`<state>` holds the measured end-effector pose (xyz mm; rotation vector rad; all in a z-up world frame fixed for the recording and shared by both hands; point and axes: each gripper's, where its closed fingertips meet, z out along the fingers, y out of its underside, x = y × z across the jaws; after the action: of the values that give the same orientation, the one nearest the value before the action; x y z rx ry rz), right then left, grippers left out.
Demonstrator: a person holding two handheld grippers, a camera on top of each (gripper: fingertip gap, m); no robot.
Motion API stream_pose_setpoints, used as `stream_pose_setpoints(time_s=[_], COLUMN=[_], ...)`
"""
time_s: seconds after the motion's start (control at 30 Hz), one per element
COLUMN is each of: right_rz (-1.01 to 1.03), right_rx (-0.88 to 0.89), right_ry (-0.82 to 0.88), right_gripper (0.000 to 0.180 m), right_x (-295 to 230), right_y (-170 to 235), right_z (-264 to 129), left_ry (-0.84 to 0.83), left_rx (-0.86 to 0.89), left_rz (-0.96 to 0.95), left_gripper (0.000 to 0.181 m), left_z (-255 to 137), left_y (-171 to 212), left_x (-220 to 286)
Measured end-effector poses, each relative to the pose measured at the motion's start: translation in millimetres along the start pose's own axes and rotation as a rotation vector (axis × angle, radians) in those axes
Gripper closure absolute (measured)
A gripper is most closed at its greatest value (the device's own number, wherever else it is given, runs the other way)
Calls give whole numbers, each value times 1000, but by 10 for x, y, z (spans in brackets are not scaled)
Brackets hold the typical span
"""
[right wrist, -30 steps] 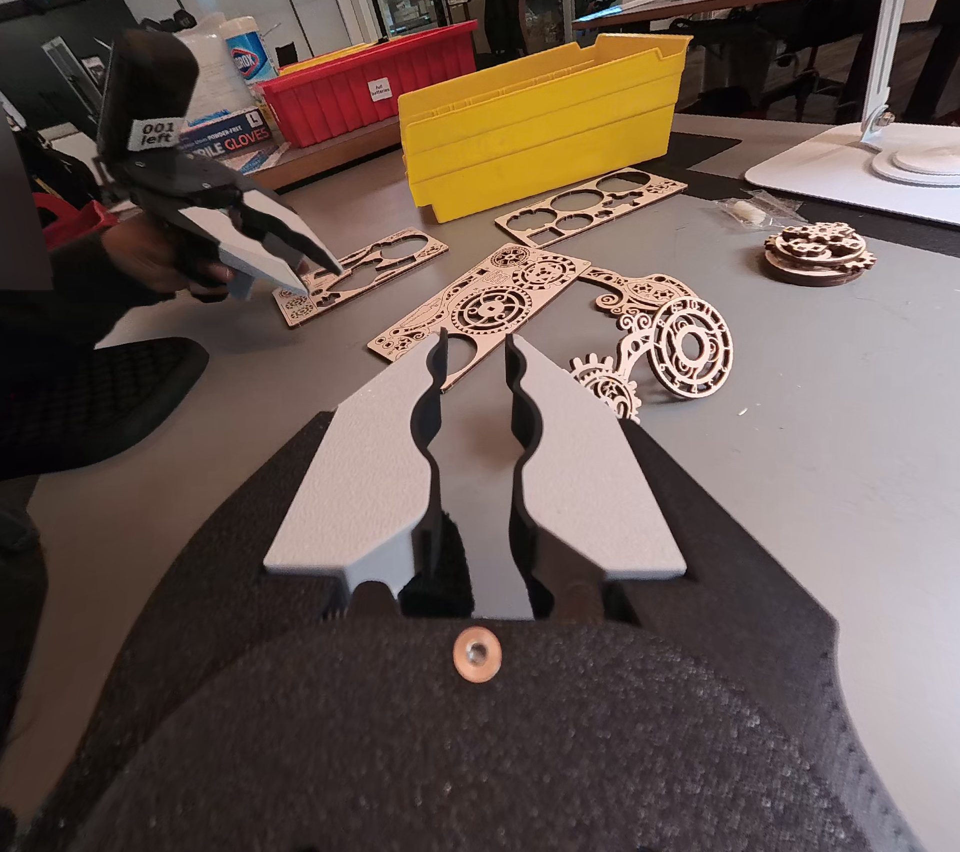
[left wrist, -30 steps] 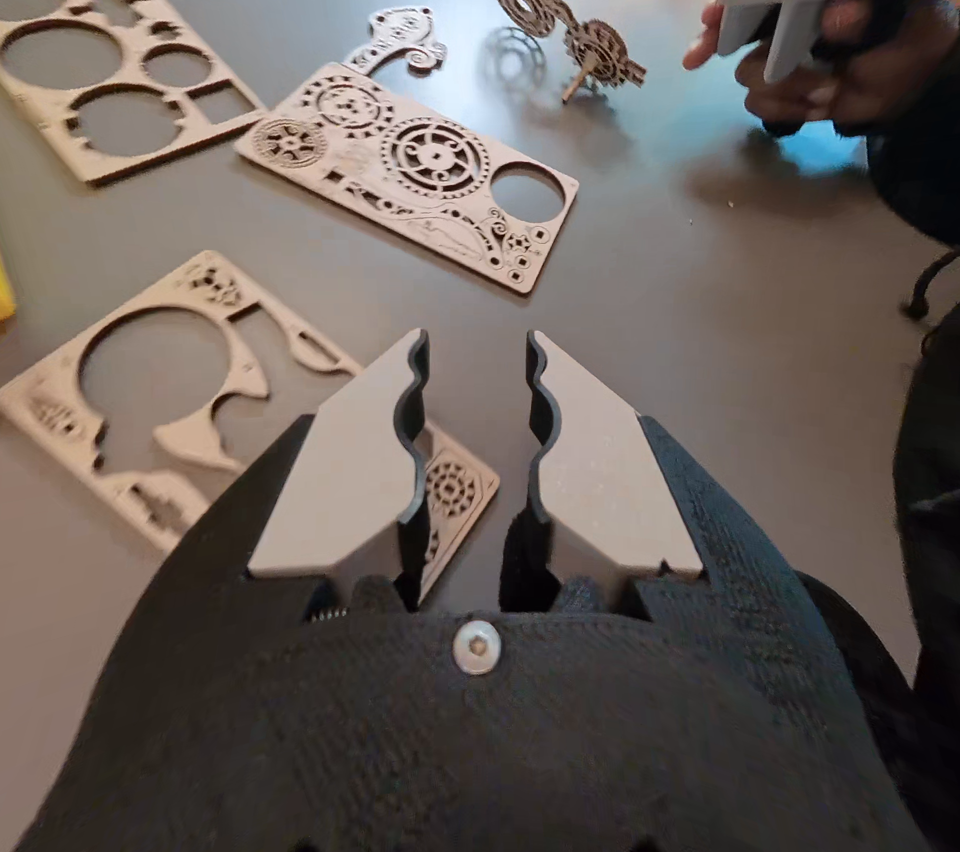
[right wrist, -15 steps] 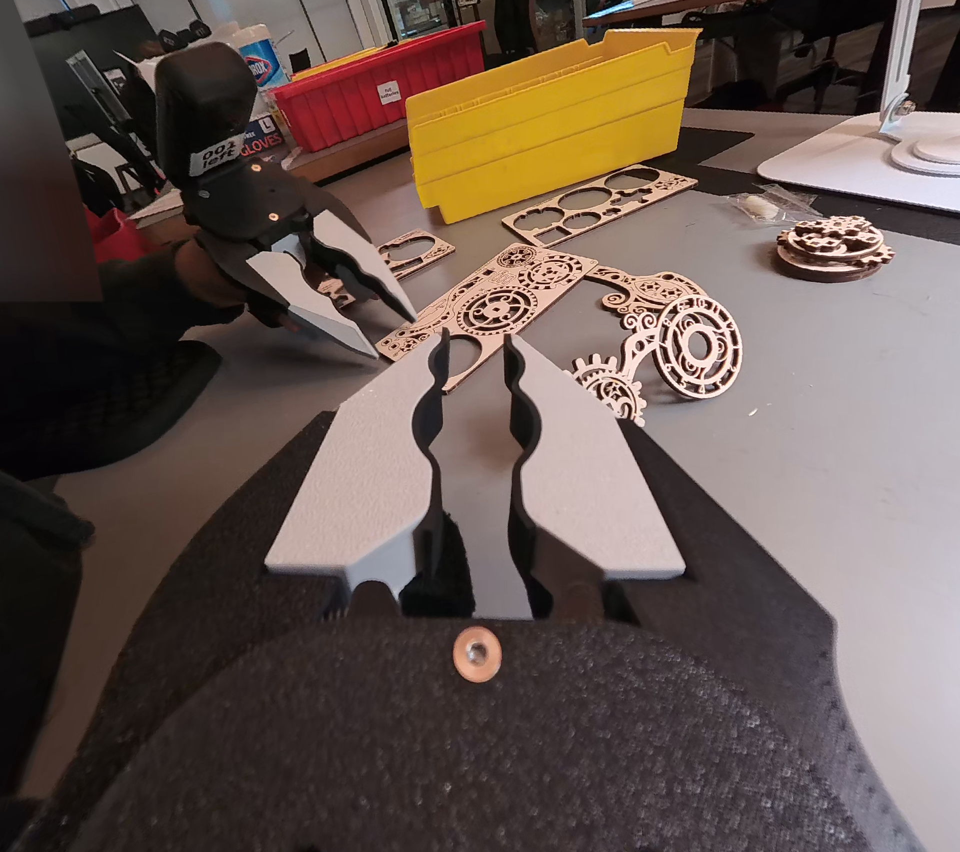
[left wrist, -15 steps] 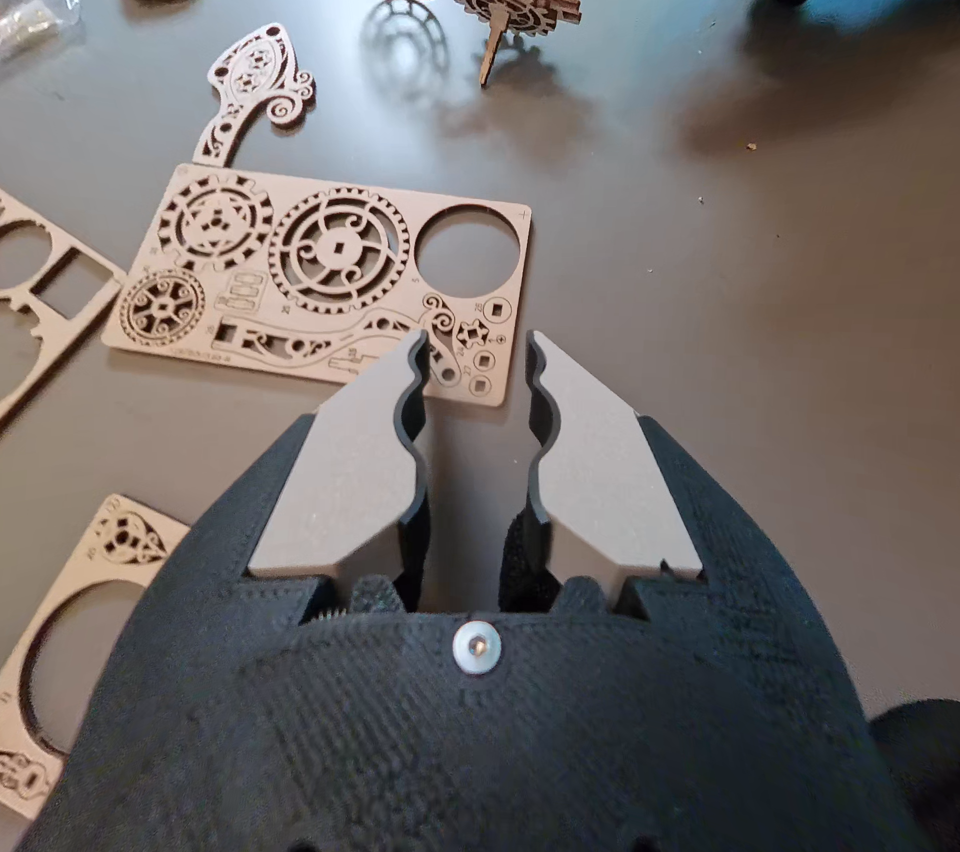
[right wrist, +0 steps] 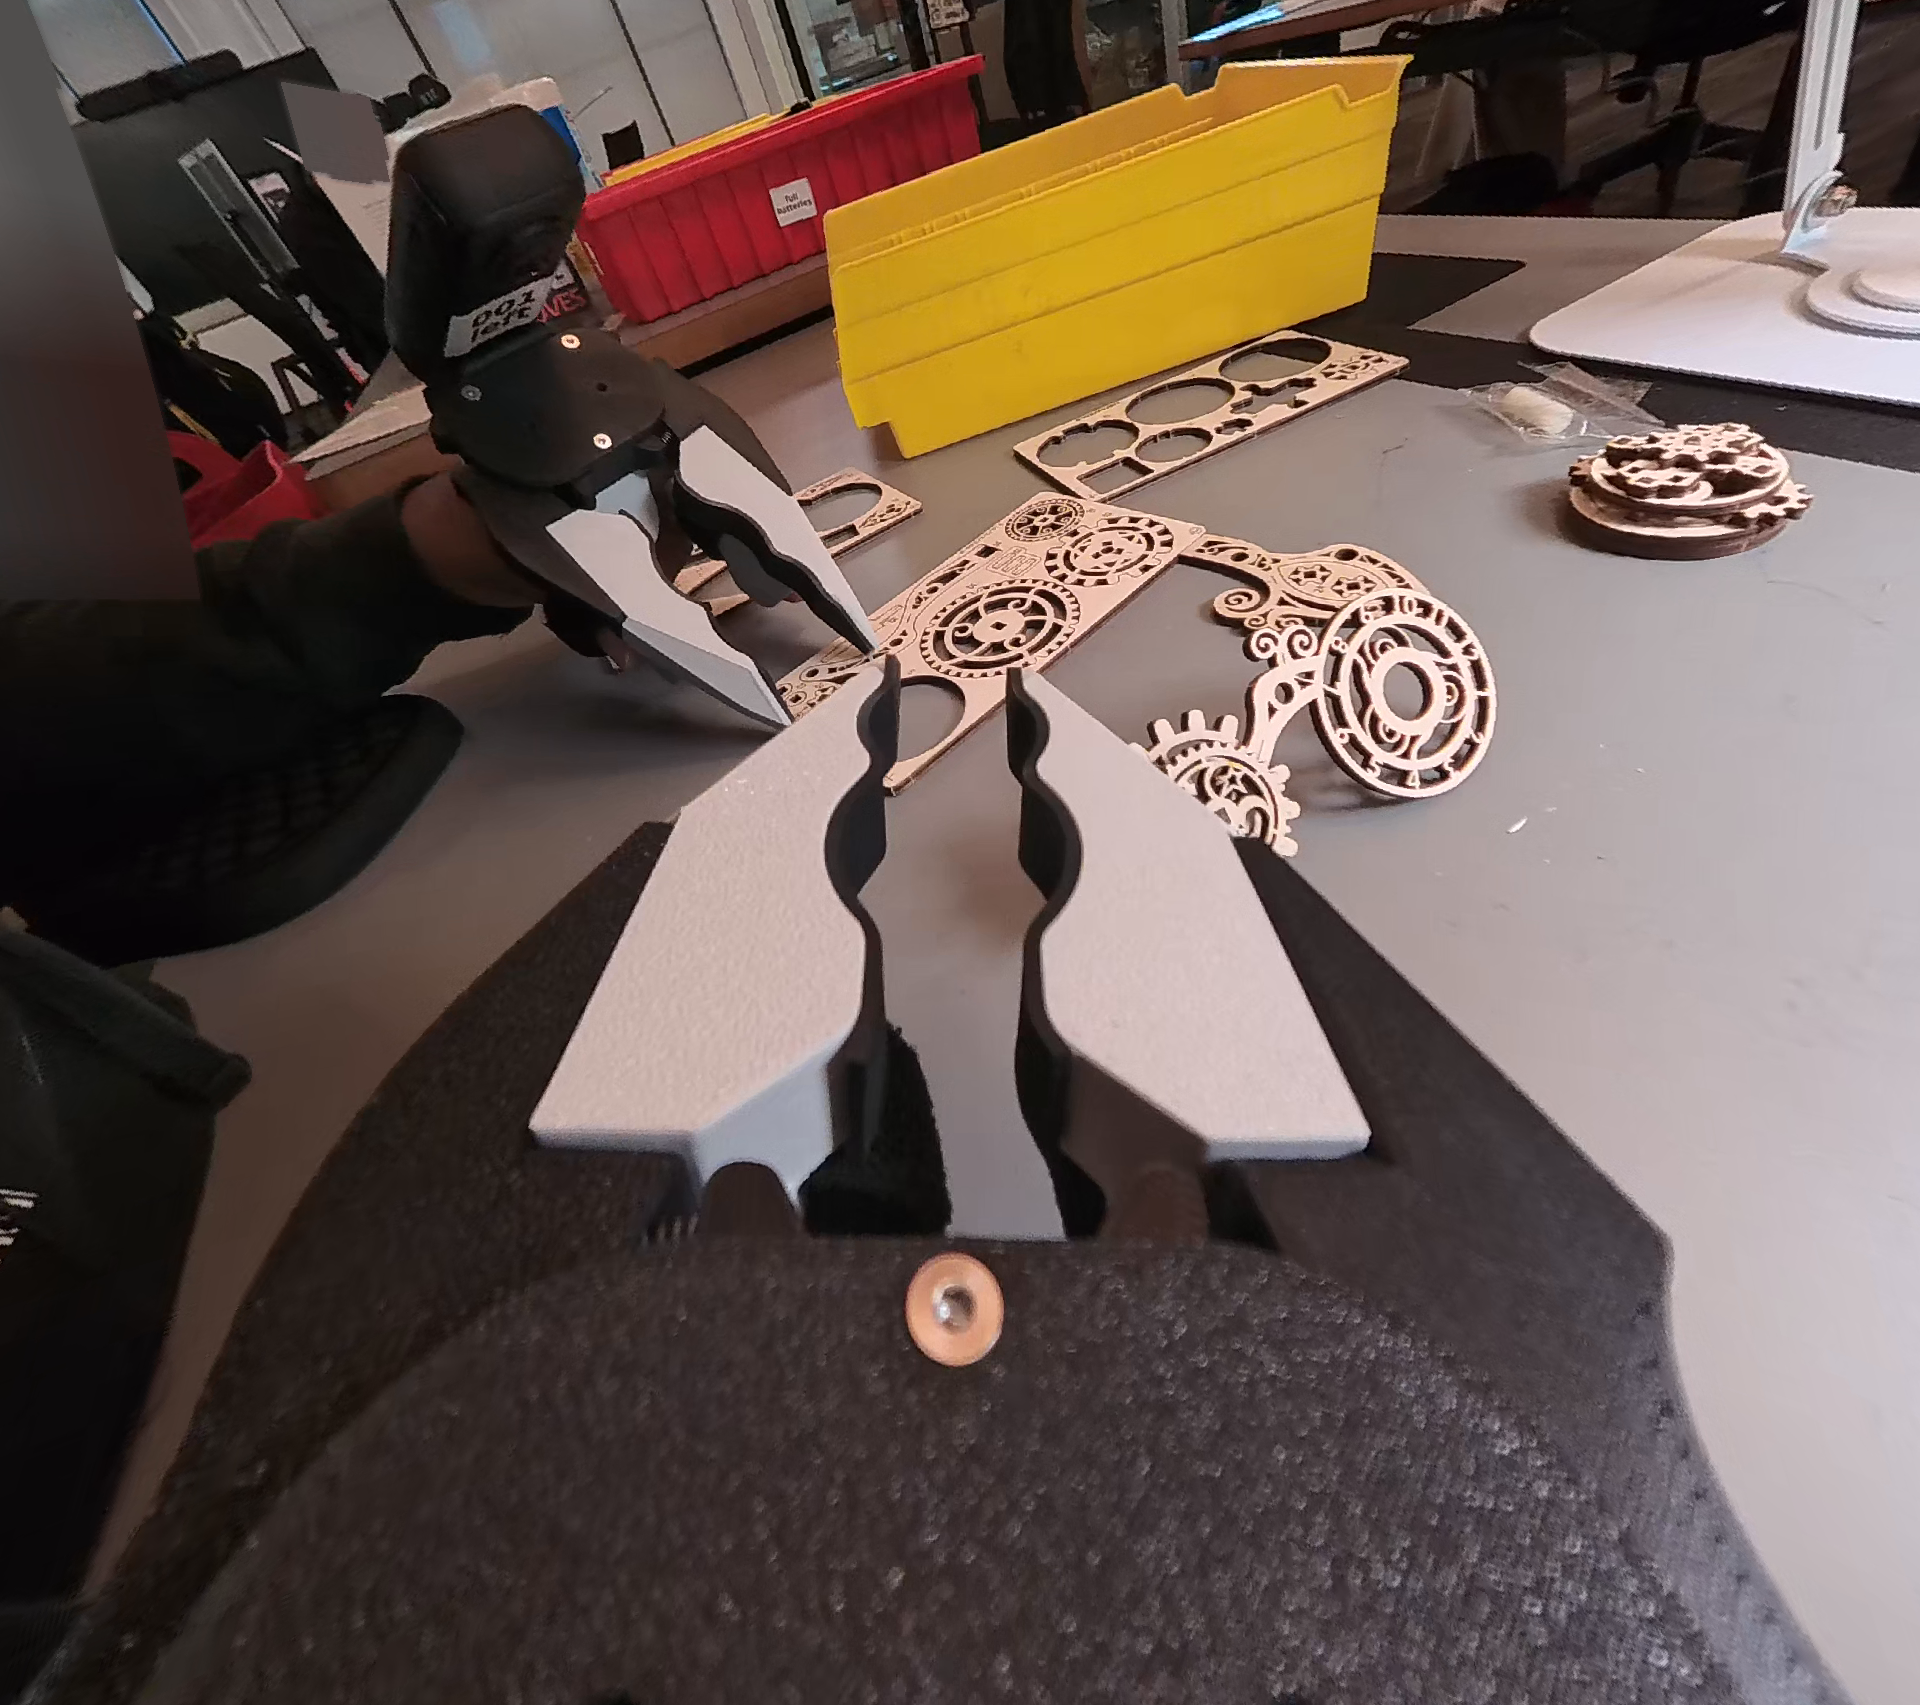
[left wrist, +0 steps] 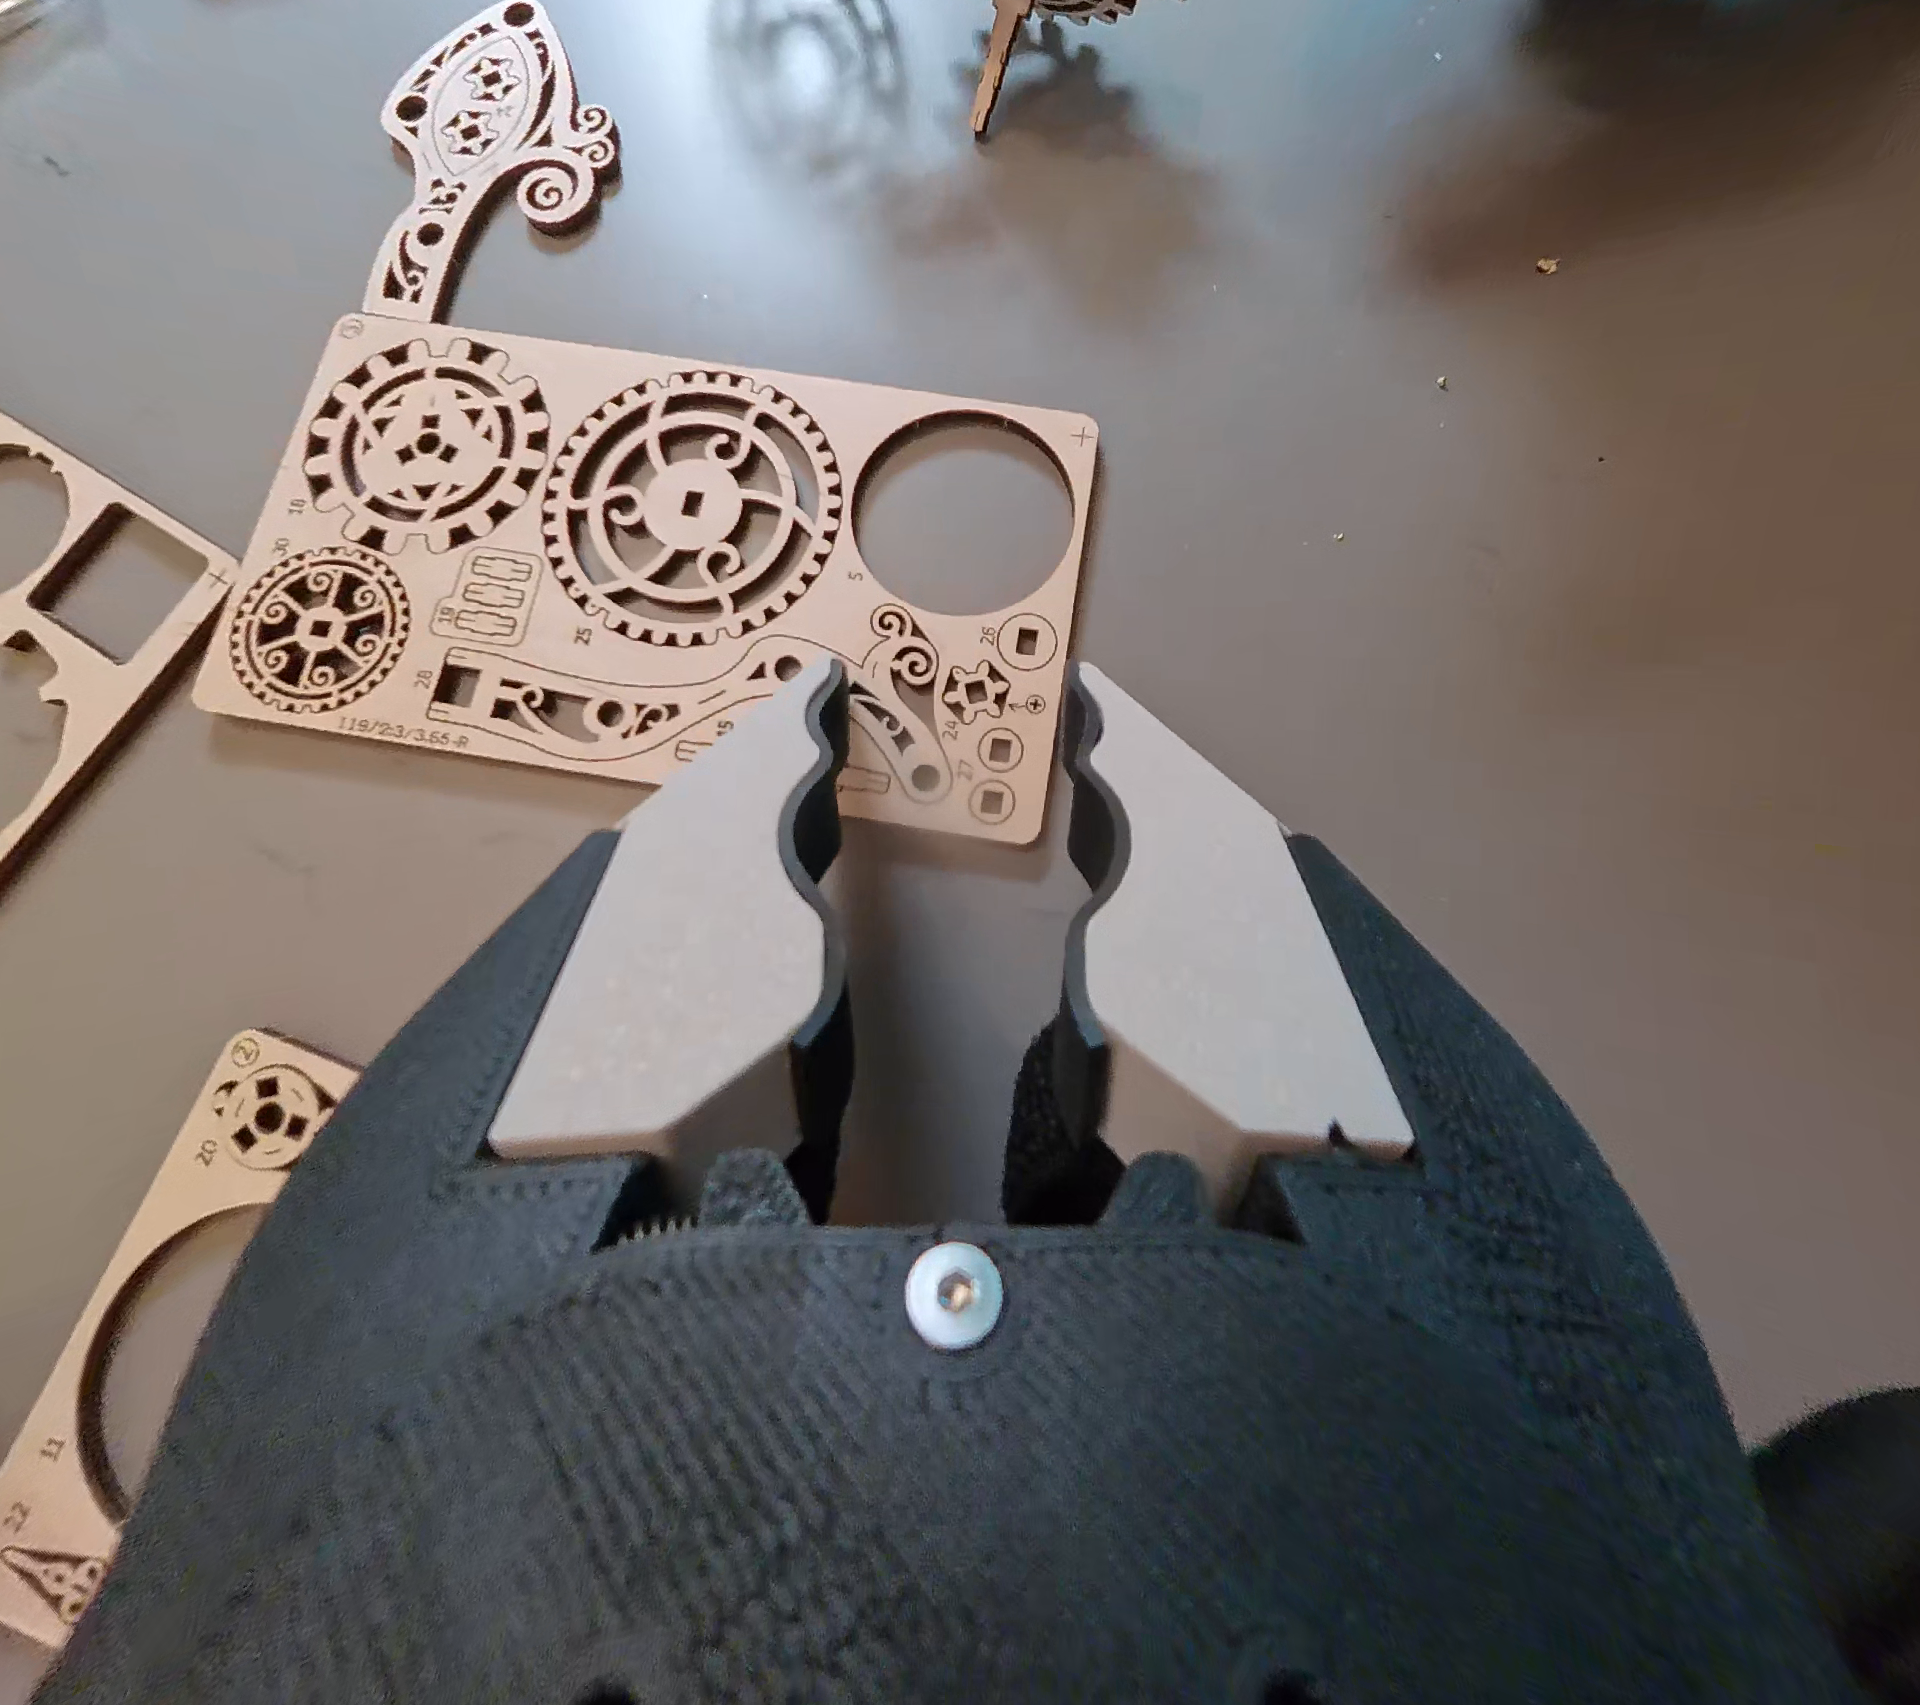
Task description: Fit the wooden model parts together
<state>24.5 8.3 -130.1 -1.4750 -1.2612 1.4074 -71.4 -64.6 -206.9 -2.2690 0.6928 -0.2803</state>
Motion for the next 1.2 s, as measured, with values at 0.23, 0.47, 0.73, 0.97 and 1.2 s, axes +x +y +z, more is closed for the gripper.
stream_pose_setpoints(time_s=[0.23,0.47,0.73,0.97,1.2], right_rz=[26,37,33,39,42], right_rx=[7,17,17,19,19], right_ry=[-6,-13,-18,-22,-25], right_gripper=[162,162,162,162,162], right_x=[20,22,13,12,11], right_y=[-4,-17,-16,-18,-17], right_z=[7,9,7,10,11], left_ry=[18,14,45,49,59], left_rx=[-3,-4,-20,27,-6], left_rz=[-9,-7,3,-18,-27], left_gripper=[139,142,145,138,133], left_z=[-5,-7,-52,-135,-72], left_y=[26,31,73,23,81], left_x=[27,26,80,52,71])
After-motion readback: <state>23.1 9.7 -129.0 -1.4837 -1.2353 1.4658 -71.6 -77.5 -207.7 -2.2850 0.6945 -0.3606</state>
